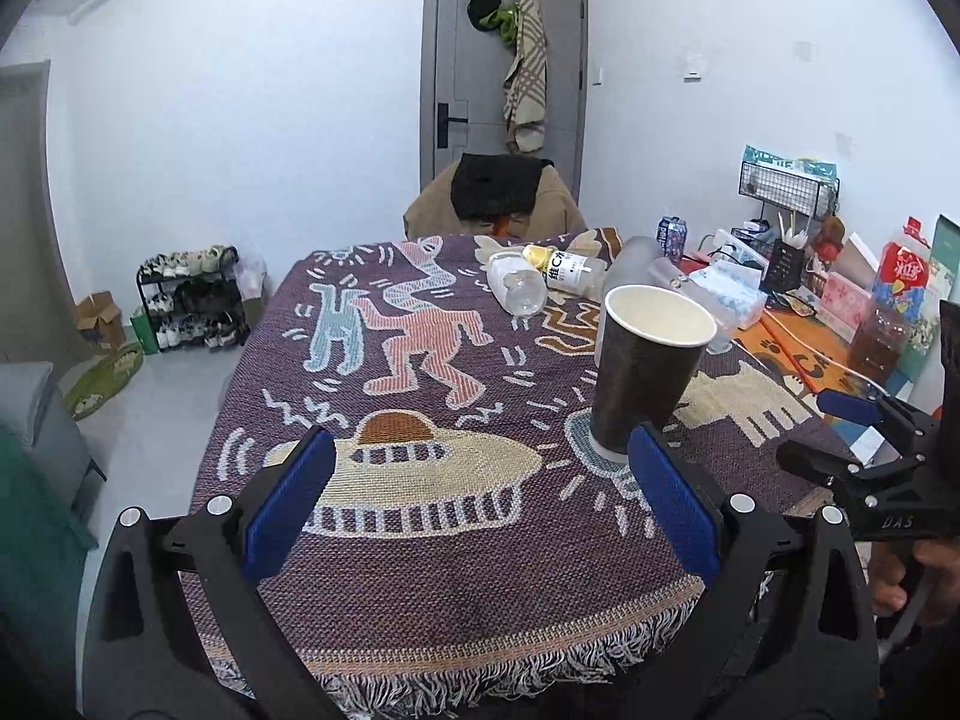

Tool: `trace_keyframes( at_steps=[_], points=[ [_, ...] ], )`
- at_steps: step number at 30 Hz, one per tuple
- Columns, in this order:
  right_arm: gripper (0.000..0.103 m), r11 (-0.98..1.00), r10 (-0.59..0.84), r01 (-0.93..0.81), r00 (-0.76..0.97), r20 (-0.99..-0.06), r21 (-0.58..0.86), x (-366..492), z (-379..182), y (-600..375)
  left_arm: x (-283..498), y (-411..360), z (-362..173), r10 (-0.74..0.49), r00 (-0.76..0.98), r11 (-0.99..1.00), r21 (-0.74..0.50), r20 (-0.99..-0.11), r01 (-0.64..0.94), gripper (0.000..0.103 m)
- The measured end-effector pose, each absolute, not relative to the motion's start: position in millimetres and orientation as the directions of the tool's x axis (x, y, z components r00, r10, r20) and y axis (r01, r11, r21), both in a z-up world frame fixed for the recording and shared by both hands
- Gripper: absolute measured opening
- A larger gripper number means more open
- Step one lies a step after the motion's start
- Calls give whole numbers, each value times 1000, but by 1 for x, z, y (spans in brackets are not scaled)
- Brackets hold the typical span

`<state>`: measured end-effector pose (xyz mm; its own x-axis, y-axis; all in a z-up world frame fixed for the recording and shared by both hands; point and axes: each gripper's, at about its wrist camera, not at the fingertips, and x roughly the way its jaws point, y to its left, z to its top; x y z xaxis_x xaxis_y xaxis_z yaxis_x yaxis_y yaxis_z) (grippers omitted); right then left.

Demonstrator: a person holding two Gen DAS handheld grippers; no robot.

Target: Flip cup upright

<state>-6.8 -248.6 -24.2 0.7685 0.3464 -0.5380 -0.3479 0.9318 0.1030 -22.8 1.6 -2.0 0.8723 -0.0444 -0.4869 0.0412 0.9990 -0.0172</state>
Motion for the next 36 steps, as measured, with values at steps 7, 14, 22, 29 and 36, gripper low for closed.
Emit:
trace_keyframes(
  at_steps=[7, 14, 22, 29, 36],
  points=[
    [95, 933, 345, -344, 760, -551, 109, -19, -31, -250, -34, 0, 0, -29, 884, 1000, -3, -467, 31, 97],
    [95, 931, 357, -343, 769, -530, 129, -23, -25, -256, -40, -9, 4, -36, 889, 999, 18, -457, 50, 97],
    [95, 927, 362, -357, 769, -528, 116, -25, -23, -255, -43, -11, 6, -3, 898, 999, 29, -440, 17, 97],
    [95, 928, 355, -357, 772, -527, 104, -26, -23, -257, -41, -4, 6, 3, 898, 1000, 13, -439, 3, 97],
    [95, 928, 359, -355, 769, -529, 114, -25, -25, -256, -40, -3, 6, 14, 897, 1000, 16, -442, -8, 97]
  ],
)
